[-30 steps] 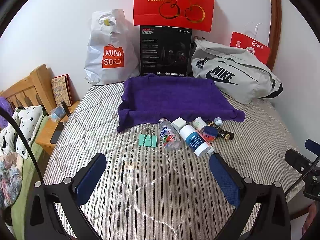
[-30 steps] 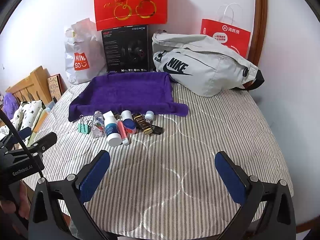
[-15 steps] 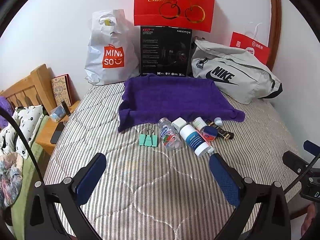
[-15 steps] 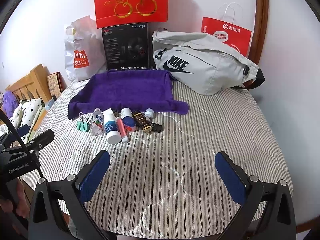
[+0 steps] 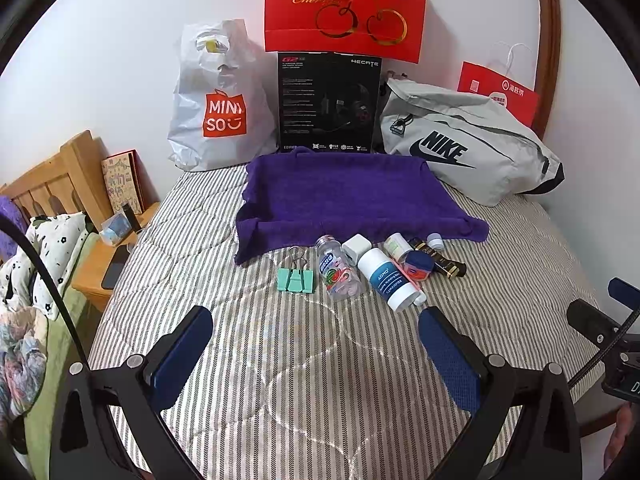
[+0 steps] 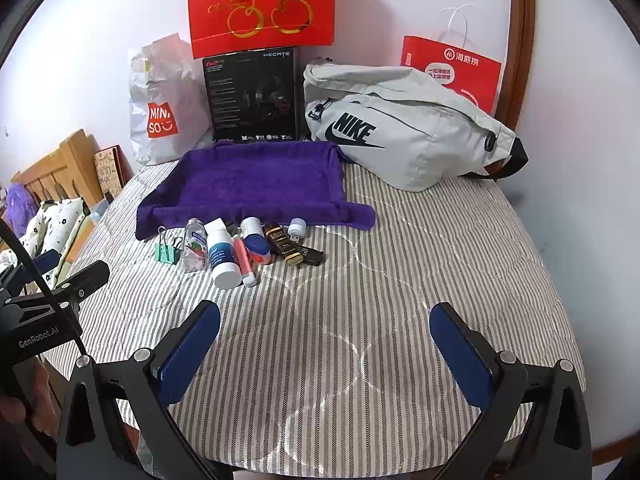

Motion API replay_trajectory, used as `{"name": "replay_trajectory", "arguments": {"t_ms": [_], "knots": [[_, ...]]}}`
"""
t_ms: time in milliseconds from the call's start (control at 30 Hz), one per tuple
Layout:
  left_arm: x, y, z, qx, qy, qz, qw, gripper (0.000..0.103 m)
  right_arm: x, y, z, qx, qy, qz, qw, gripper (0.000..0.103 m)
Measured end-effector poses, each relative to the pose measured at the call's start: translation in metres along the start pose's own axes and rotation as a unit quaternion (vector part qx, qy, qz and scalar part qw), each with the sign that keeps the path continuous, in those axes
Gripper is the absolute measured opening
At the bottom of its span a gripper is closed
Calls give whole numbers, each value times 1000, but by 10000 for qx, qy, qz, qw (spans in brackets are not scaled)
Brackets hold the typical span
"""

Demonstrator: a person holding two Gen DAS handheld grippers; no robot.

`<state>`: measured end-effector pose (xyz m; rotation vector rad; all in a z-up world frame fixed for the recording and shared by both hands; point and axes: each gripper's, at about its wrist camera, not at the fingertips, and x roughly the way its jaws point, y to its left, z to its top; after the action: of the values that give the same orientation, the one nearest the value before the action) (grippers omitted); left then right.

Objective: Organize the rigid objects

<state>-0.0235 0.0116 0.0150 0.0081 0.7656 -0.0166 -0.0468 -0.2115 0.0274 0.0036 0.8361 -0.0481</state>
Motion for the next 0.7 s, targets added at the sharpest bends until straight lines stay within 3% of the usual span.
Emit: {"name": "replay_trajectory", "arguments": {"t_ms": [700], "knots": [[4,0,9,56,43,100,9999,103,5,-11,2,162,96,88,9998,103]]}}
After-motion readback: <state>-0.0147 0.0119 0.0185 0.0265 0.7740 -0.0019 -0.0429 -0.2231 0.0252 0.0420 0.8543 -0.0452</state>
